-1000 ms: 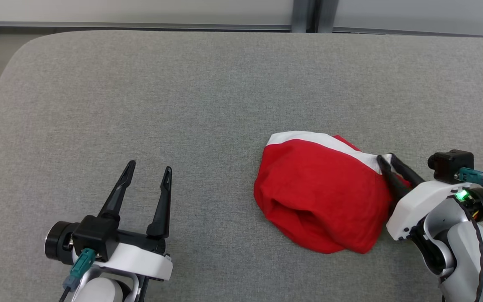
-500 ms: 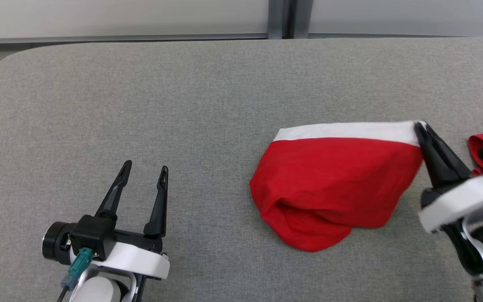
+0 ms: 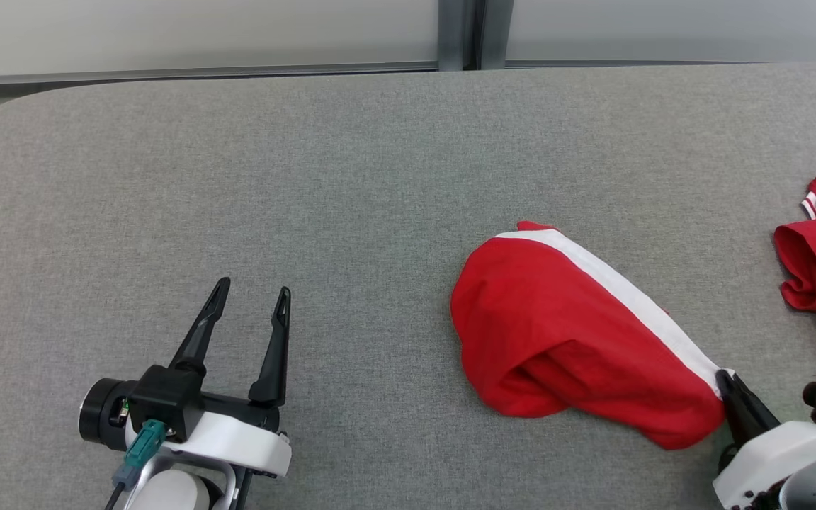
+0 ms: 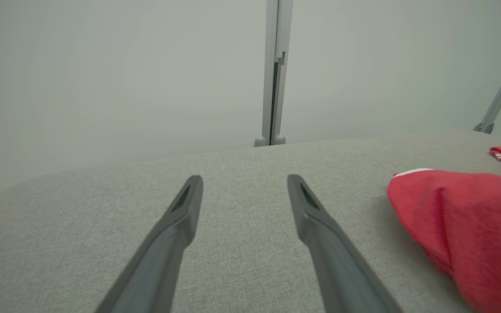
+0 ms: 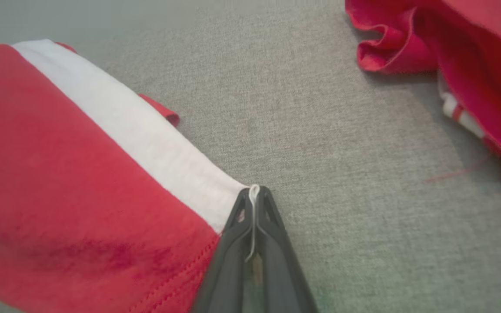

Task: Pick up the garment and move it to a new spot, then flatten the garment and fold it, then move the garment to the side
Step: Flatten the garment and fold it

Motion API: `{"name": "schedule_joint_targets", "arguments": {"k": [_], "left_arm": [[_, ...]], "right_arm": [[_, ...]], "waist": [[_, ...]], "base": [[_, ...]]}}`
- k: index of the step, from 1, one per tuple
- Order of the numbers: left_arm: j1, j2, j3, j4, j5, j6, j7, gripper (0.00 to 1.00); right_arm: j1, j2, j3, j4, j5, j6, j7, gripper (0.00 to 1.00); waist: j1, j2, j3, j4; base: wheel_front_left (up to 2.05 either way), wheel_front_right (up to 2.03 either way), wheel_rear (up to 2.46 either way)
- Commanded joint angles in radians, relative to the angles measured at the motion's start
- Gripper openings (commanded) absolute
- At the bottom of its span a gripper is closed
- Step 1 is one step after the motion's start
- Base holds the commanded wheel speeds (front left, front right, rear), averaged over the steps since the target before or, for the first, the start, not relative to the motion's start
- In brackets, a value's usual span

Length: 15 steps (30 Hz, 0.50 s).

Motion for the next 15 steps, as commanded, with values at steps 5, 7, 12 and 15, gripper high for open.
{"name": "schedule_joint_targets", "arguments": {"k": [5, 7, 12, 15], "left_arm": [[-0.006, 0.010, 0.001, 0.006, -0.003, -0.001, -0.004, 1.00], [0.000, 0.013, 0.000, 0.005, -0.004, 0.002, -0.002, 1.00], [0.018, 0.019, 0.004, -0.002, -0.010, 0.012, 0.003, 1.00], [0.033, 0.024, 0.007, -0.008, -0.014, 0.020, 0.009, 1.00]], "right_arm": [[-0.065, 0.001, 0.020, 0.040, -0.015, 0.000, -0.079, 1.00], [-0.084, 0.000, 0.006, 0.021, -0.041, 0.000, -0.126, 1.00], [-0.097, 0.030, -0.037, -0.080, -0.139, 0.000, -0.191, 1.00], [-0.094, 0.041, -0.027, -0.169, -0.187, 0.000, -0.191, 1.00]], "waist": [[0.0000, 0.0000, -0.013, -0.012], [0.0000, 0.0000, -0.019, -0.015], [0.0000, 0.0000, -0.044, -0.029], [0.0000, 0.0000, -0.060, -0.034]], "base": [[0.00, 0.00, 0.00], [0.00, 0.00, 0.00], [0.00, 0.00, 0.00], [0.00, 0.00, 0.00]]}}
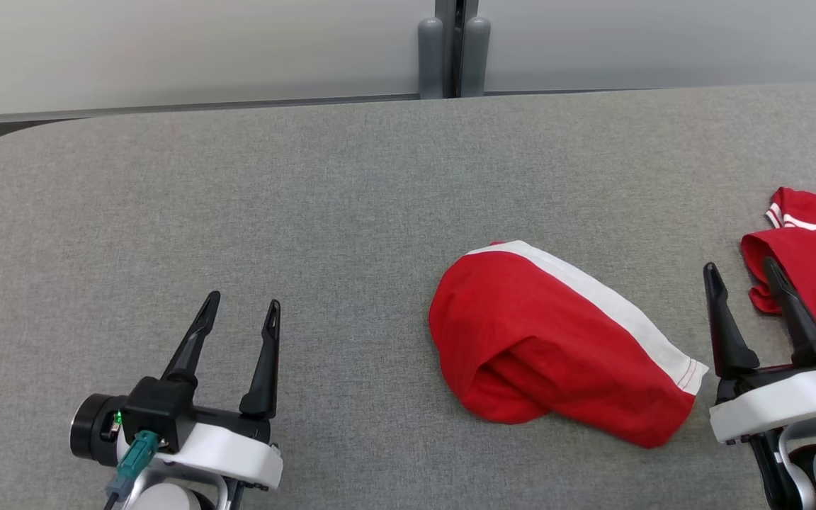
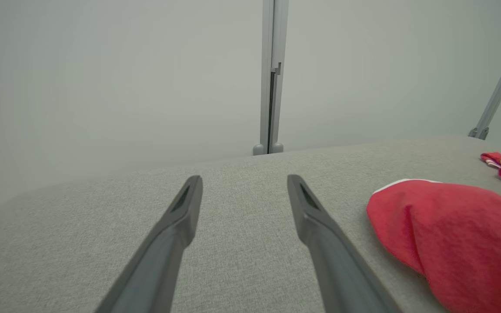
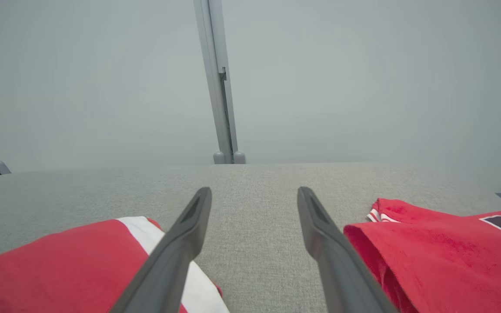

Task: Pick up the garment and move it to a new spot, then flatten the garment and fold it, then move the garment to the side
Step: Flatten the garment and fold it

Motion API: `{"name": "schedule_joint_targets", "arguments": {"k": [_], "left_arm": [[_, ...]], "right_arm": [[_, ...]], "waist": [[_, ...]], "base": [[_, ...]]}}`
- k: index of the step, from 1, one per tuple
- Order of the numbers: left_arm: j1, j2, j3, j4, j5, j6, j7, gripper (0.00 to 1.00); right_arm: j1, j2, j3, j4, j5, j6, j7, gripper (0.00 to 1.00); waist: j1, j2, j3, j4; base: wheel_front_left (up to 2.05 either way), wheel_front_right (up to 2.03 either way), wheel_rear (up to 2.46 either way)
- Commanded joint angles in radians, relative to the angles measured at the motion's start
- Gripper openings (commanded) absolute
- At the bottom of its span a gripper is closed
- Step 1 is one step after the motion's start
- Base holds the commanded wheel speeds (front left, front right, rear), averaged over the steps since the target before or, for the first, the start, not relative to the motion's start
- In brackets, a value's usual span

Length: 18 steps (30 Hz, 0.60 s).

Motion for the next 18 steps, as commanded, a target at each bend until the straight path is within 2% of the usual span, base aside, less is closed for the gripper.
{"name": "schedule_joint_targets", "arguments": {"k": [1, 9, 18], "left_arm": [[0.010, 0.009, 0.004, -0.003, -0.006, 0.005, 0.000, 1.00], [0.049, 0.017, 0.004, -0.019, -0.014, 0.022, 0.016, 1.00], [0.069, 0.025, 0.002, -0.038, -0.026, 0.029, 0.032, 1.00]], "right_arm": [[0.002, 0.001, 0.005, -0.024, -0.013, 0.000, 0.005, 1.00], [0.094, 0.046, 0.005, -0.185, -0.077, 0.000, 0.061, 1.00], [0.174, 0.089, -0.012, -0.252, -0.076, 0.000, 0.101, 1.00]], "waist": [[0.0000, 0.0000, -0.010, -0.003], [0.0000, 0.0000, -0.058, -0.003], [0.0000, 0.0000, -0.071, 0.000]], "base": [[0.00, 0.00, 0.00], [0.00, 0.00, 0.00], [0.00, 0.00, 0.00]]}}
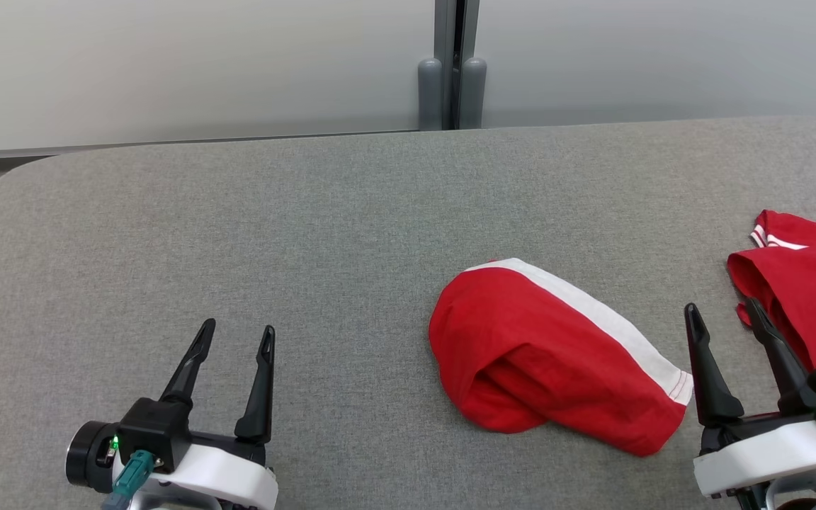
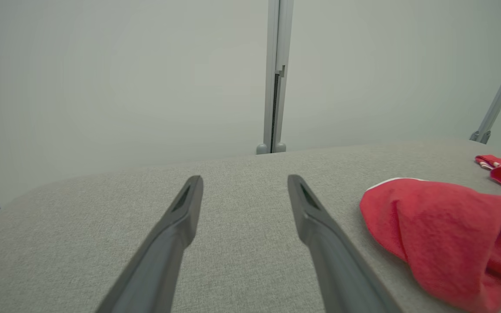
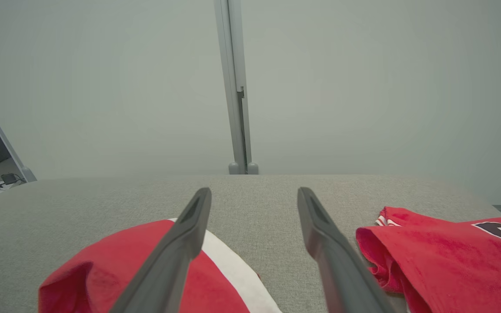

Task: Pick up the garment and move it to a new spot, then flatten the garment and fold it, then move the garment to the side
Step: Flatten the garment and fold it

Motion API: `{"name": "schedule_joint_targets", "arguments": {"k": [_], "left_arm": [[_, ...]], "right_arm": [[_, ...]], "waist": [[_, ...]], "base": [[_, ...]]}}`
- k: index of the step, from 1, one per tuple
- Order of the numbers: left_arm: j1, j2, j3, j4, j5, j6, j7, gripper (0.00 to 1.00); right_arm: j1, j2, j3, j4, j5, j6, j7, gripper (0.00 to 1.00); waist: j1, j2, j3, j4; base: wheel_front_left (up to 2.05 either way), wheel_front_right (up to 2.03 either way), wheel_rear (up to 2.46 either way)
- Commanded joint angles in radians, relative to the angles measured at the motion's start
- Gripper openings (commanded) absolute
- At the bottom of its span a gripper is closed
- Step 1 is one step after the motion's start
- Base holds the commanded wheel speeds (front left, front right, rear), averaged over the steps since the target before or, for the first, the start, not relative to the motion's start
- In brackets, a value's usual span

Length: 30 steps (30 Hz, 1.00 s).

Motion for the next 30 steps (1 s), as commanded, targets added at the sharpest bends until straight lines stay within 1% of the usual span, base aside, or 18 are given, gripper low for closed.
{"name": "schedule_joint_targets", "arguments": {"k": [1, 15, 17, 19, 20, 24, 27, 30], "left_arm": [[0.000, 0.006, 0.001, -0.005, -0.001, 0.007, 0.002, 1.00], [0.002, 0.014, -0.008, -0.013, -0.006, 0.014, 0.006, 1.00], [-0.010, 0.014, -0.018, -0.011, -0.001, 0.006, 0.013, 1.00], [-0.043, 0.009, -0.036, -0.008, 0.001, -0.012, 0.028, 1.00], [-0.085, 0.000, -0.063, 0.000, 0.002, -0.039, 0.049, 1.00], [-0.213, -0.041, -0.129, 0.049, -0.007, -0.108, 0.123, 1.00], [-0.321, -0.085, -0.168, 0.116, -0.021, -0.158, 0.178, 1.00], [-0.408, -0.114, -0.191, 0.214, -0.036, -0.190, 0.229, 1.00]], "right_arm": [[0.008, -0.001, -0.004, -0.005, 0.002, 0.000, 0.006, 1.00], [0.015, 0.007, -0.007, -0.009, 0.012, 0.000, 0.016, 1.00], [0.013, 0.007, -0.007, -0.008, 0.016, 0.000, 0.016, 1.00], [0.009, 0.007, -0.007, -0.010, 0.017, 0.000, 0.017, 1.00], [-0.002, 0.008, -0.003, -0.015, 0.019, 0.000, 0.018, 1.00], [-0.024, 0.005, 0.009, -0.019, 0.025, 0.000, 0.017, 1.00], [-0.041, 0.004, 0.019, -0.022, 0.027, 0.000, 0.014, 1.00], [-0.055, 0.009, 0.023, -0.017, 0.032, 0.000, 0.009, 1.00]], "waist": [[0.0000, -0.0001, 0.001, 0.001], [0.0000, -0.0001, 0.000, 0.004], [0.0000, -0.0001, 0.001, 0.004], [0.0000, -0.0001, 0.007, 0.004], [0.0000, -0.0001, 0.019, -0.001], [0.0000, -0.0001, 0.056, -0.025], [0.0000, -0.0001, 0.090, -0.056], [0.0000, -0.0001, 0.121, -0.092]], "base": [[0.00, 0.00, 0.00], [0.00, 0.00, 0.00], [0.00, 0.00, 0.00], [0.00, 0.00, 0.00], [0.00, 0.00, 0.00], [0.00, 0.00, 0.00], [0.00, 0.00, 0.00], [0.00, 0.00, 0.00]]}}
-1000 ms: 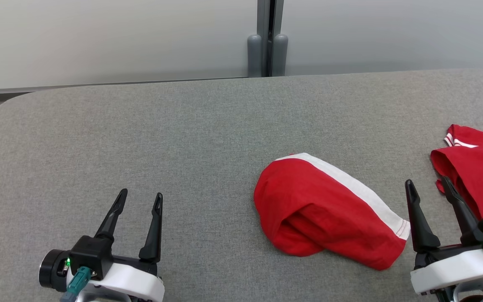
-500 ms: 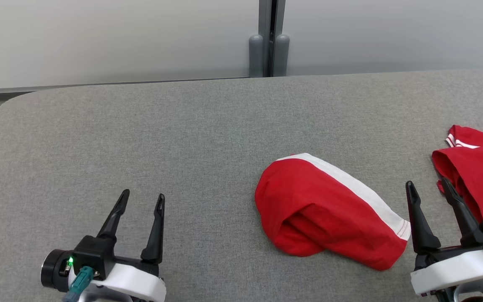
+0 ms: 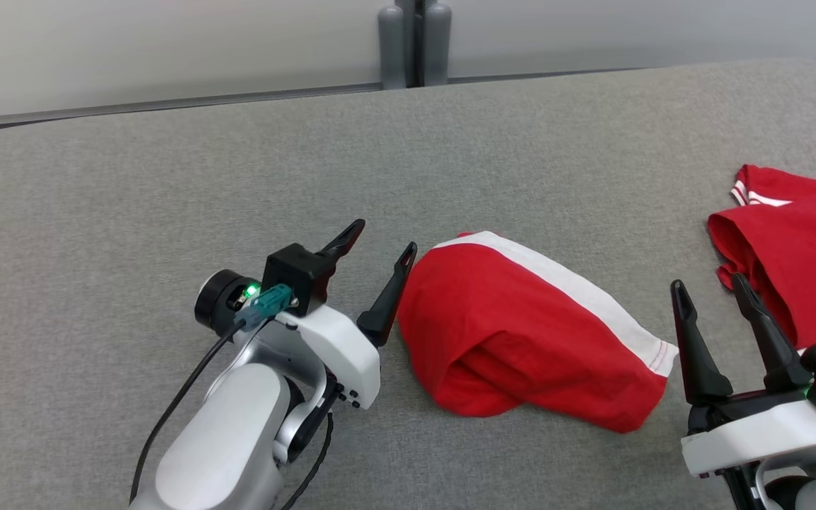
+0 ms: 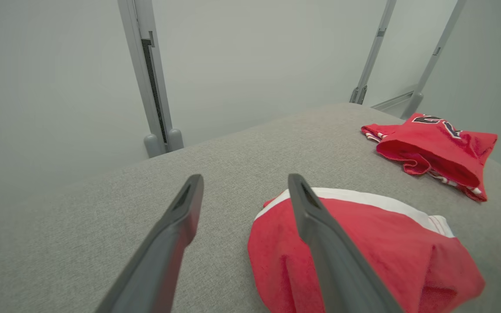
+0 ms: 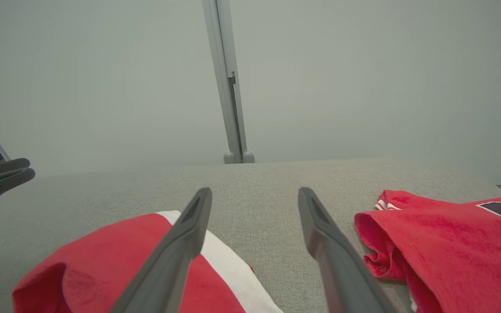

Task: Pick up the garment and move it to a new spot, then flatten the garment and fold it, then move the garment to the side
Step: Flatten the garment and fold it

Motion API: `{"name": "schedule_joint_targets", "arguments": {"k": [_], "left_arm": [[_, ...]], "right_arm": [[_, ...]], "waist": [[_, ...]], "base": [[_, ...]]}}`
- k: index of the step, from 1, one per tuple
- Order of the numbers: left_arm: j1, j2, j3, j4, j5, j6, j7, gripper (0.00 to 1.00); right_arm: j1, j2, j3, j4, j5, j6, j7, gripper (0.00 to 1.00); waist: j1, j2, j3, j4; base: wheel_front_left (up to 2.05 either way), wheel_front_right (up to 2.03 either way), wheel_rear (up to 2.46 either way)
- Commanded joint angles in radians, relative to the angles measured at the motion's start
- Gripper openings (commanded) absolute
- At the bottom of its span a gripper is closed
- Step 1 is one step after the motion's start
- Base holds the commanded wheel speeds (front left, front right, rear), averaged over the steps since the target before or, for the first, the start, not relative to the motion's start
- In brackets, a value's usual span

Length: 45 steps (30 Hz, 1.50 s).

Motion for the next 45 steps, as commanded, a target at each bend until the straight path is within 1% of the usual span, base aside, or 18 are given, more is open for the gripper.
{"name": "schedule_joint_targets", "arguments": {"k": [1, 5, 9, 10, 11, 12, 13, 17, 20, 21, 23, 26, 29, 32, 34, 38, 42, 45], "left_arm": [[-0.039, -0.005, -0.007, 0.052, -0.013, -0.014, 0.019, 1.00], [-0.098, -0.024, -0.022, 0.189, -0.056, -0.040, 0.077, 1.00], [-0.120, -0.035, -0.048, 0.281, -0.106, -0.064, 0.120, 1.00], [-0.122, -0.037, -0.057, 0.297, -0.117, -0.068, 0.132, 0.71], [-0.125, -0.039, -0.062, 0.308, -0.133, -0.071, 0.139, 0.44], [-0.124, -0.040, -0.067, 0.317, -0.154, -0.073, 0.145, 0.20], [-0.125, -0.042, -0.073, 0.321, -0.168, -0.077, 0.149, 0.00], [-0.133, -0.035, -0.101, 0.326, -0.199, -0.080, 0.135, 0.00], [-0.158, -0.015, -0.107, 0.302, -0.170, -0.079, 0.055, 0.00], [-0.158, -0.015, -0.107, 0.302, -0.170, -0.079, 0.055, 0.00], [-0.169, -0.003, -0.101, 0.279, -0.139, -0.061, -0.011, 0.00], [-0.187, 0.023, -0.096, 0.220, -0.088, -0.024, -0.091, 0.00], [-0.162, 0.064, -0.092, 0.133, -0.052, 0.017, -0.118, 0.00], [-0.072, 0.115, -0.094, 0.037, -0.031, 0.072, -0.092, 0.00], [-0.003, 0.157, -0.099, -0.035, -0.002, 0.126, -0.072, 0.00], [0.164, 0.215, -0.116, -0.137, 0.023, 0.219, -0.017, 0.00], [0.269, 0.216, -0.140, -0.167, 0.012, 0.261, 0.017, 0.00], [0.316, 0.194, -0.162, -0.155, -0.001, 0.271, 0.023, 0.00]], "right_arm": [[-0.014, 0.001, 0.000, 0.002, 0.008, 0.000, -0.009, 1.00], [-0.018, 0.010, 0.002, 0.018, 0.018, 0.000, -0.016, 1.00], [-0.025, 0.012, 0.002, 0.033, 0.027, 0.000, -0.024, 1.00], [-0.028, 0.012, 0.004, 0.034, 0.028, 0.000, -0.026, 1.00], [-0.031, 0.013, 0.006, 0.034, 0.031, 0.000, -0.027, 1.00], [-0.034, 0.013, 0.008, 0.034, 0.033, 0.000, -0.028, 1.00], [-0.037, 0.013, 0.009, 0.033, 0.034, 0.000, -0.031, 1.00], [-0.043, 0.010, 0.006, 0.037, 0.041, 0.000, -0.032, 1.00], [-0.045, 0.007, 0.004, 0.039, 0.044, 0.000, -0.034, 1.00], [-0.045, 0.007, 0.004, 0.039, 0.044, 0.000, -0.034, 1.00], [-0.045, 0.006, 0.005, 0.040, 0.050, 0.000, -0.035, 1.00], [-0.040, 0.006, 0.000, 0.043, 0.056, 0.000, -0.034, 1.00], [-0.032, 0.006, -0.005, 0.042, 0.058, 0.000, -0.030, 1.00], [-0.025, 0.004, -0.009, 0.039, 0.059, 0.000, -0.027, 1.00], [-0.020, 0.002, -0.013, 0.035, 0.061, 0.000, -0.024, 1.00], [-0.017, -0.001, -0.030, 0.022, 0.063, 0.000, -0.017, 1.00], [-0.034, -0.008, -0.027, 0.016, 0.065, 0.000, -0.008, 1.00], [-0.041, -0.014, -0.025, 0.015, 0.067, 0.000, -0.003, 1.00]], "waist": [[0.0000, 0.0000, 0.040, -0.044], [0.0000, 0.0000, 0.067, -0.076], [0.0000, 0.0000, 0.079, -0.084], [0.0000, 0.0000, 0.080, -0.084], [0.0000, 0.0000, 0.081, -0.084], [0.0000, 0.0000, 0.082, -0.083], [0.0000, 0.0000, 0.083, -0.080], [0.0000, 0.0000, 0.082, -0.065], [0.0000, 0.0000, 0.080, -0.052], [0.0000, 0.0000, 0.080, -0.052], [0.0000, 0.0000, 0.077, -0.044], [0.0000, 0.0000, 0.068, -0.029], [0.0000, 0.0000, 0.058, -0.015], [0.0000, 0.0000, 0.055, -0.007], [0.0000, 0.0000, 0.056, -0.002], [0.0000, 0.0000, 0.072, 0.011], [0.0000, 0.0000, 0.086, 0.020], [0.0000, 0.0000, 0.089, 0.024]], "base": [[0.00, 0.00, 0.00], [0.00, 0.00, 0.00], [0.00, 0.00, 0.00], [0.00, 0.00, 0.00], [0.00, 0.00, 0.00], [0.00, 0.00, 0.00], [0.00, 0.00, 0.00], [0.00, 0.00, 0.00], [0.00, 0.00, 0.00], [0.00, 0.00, 0.00], [0.00, 0.00, 0.00], [0.00, 0.00, 0.00], [0.00, 0.00, 0.00], [0.00, 0.00, 0.00], [0.00, 0.00, 0.00], [0.00, 0.00, 0.00], [0.00, 0.00, 0.00], [0.00, 0.00, 0.00]]}}
